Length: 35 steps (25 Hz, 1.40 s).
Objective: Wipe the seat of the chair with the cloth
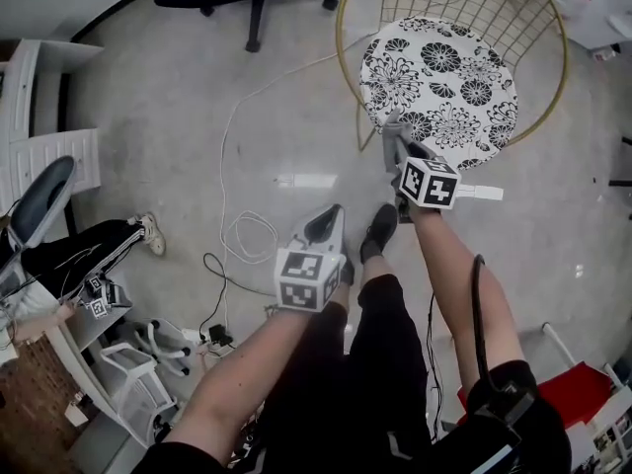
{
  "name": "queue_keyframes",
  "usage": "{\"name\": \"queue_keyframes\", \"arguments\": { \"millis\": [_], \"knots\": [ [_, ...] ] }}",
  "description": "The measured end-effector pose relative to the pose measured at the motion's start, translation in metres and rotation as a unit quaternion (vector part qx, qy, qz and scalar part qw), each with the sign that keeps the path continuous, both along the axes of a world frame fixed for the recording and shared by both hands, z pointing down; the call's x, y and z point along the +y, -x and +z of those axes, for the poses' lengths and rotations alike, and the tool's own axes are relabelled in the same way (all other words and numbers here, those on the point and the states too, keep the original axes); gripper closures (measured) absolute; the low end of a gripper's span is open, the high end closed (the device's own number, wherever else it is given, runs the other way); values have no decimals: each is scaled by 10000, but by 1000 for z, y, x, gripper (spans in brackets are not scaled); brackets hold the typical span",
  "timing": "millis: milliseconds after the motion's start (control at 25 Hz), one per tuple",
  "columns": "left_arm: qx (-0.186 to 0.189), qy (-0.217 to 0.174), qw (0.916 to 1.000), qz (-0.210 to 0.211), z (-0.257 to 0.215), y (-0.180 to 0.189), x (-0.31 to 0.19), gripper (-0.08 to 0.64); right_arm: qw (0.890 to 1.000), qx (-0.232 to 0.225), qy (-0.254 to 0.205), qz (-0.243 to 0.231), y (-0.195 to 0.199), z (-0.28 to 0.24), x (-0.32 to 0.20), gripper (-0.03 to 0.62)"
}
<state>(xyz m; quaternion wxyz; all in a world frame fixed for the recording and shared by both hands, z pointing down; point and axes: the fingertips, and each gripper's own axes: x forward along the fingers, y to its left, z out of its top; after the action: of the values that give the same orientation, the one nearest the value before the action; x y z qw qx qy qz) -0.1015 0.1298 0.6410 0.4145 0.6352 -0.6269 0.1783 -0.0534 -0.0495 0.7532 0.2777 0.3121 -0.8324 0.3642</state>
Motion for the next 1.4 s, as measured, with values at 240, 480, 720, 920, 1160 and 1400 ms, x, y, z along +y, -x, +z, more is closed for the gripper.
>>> {"name": "queue_keyframes", "arguments": {
  "millis": [240, 480, 720, 920, 1160, 1400],
  "knots": [
    [46, -79, 9995, 291, -2, -23, -20, 552, 9995, 54, -29, 319, -35, 0, -16, 571],
    [83, -109, 9978, 650, -1, -55, -42, 552, 9980, 155, -82, 605, -82, 2, -34, 571],
    [112, -125, 9948, 1002, -1, -85, -65, 552, 9949, 315, -124, 951, -136, 5, -54, 571],
    [114, -139, 9924, 1214, -3, -102, -77, 552, 9919, 468, -165, 1168, -176, 5, -66, 571],
    [99, -151, 9895, 1431, -3, -118, -88, 552, 9877, 599, -218, 1427, -217, 2, -76, 571],
    [70, -309, 9865, 1607, -24, -127, -98, 552, 9852, 601, -347, 1568, -238, -24, -78, 571]
  ]
}}
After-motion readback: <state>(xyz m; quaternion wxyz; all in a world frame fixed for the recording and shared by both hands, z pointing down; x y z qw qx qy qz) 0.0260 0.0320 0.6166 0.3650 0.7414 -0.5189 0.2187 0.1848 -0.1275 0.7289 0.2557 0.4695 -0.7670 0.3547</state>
